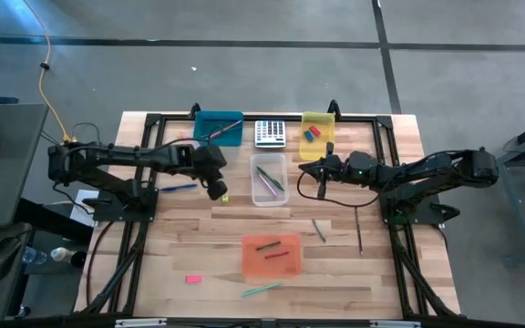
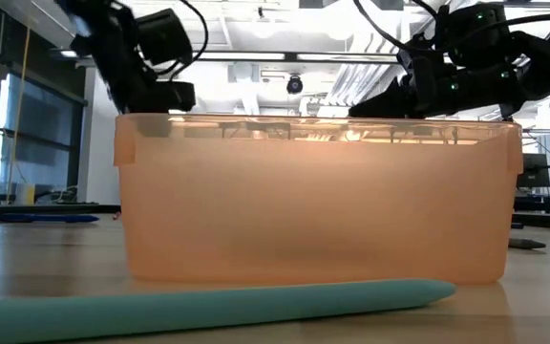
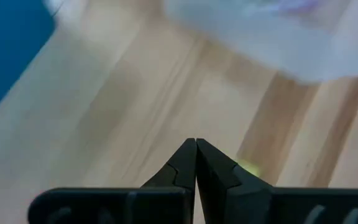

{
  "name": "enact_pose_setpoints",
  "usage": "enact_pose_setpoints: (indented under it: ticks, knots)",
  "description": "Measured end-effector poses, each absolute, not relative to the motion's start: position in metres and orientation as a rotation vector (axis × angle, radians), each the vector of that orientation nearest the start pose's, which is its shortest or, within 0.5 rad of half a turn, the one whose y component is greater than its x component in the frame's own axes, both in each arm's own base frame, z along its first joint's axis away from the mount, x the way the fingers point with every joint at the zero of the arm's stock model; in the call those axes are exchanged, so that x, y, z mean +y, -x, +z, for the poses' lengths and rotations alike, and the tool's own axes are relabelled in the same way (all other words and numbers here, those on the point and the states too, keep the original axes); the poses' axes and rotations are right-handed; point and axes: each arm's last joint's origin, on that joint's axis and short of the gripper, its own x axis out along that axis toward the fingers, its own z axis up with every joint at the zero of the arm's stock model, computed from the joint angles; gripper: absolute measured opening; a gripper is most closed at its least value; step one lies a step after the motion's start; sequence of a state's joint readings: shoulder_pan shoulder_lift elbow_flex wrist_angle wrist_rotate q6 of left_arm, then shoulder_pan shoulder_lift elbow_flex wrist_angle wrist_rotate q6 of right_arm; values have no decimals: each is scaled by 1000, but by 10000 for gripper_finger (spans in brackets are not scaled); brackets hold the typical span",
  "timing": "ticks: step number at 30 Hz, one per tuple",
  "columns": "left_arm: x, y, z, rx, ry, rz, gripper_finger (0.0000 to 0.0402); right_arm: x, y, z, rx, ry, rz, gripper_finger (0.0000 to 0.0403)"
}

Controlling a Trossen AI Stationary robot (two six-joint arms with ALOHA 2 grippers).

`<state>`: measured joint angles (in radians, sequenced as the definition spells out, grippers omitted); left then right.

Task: Sort crayons/erasers/pens/pencils in bins
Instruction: Put the yellow eraser into the yellow bin

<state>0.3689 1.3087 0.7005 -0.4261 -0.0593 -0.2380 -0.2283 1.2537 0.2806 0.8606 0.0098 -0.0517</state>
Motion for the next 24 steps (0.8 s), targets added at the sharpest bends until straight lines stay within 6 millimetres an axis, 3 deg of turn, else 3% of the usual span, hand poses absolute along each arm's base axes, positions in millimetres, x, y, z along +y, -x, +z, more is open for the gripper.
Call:
enact_pose_setpoints:
  ticks: [4, 8, 14, 18, 24]
  knots:
    - [80, -221, 175, 895, 411, 466, 0, -53, -214, 173, 135, 26, -332, 0]
    - [72, -221, 174, 886, 512, 613, 11, -53, -214, 173, 138, 33, -337, 0]
    - [44, -228, 171, 827, 696, 743, 62, -54, -214, 173, 144, 60, -353, 0]
    - [29, -230, 162, 772, 717, 912, 97, -54, -214, 173, 154, 86, -378, 0]
    - [17, -235, 144, 737, 763, 1031, 142, -54, -214, 171, 174, 99, -376, 0]
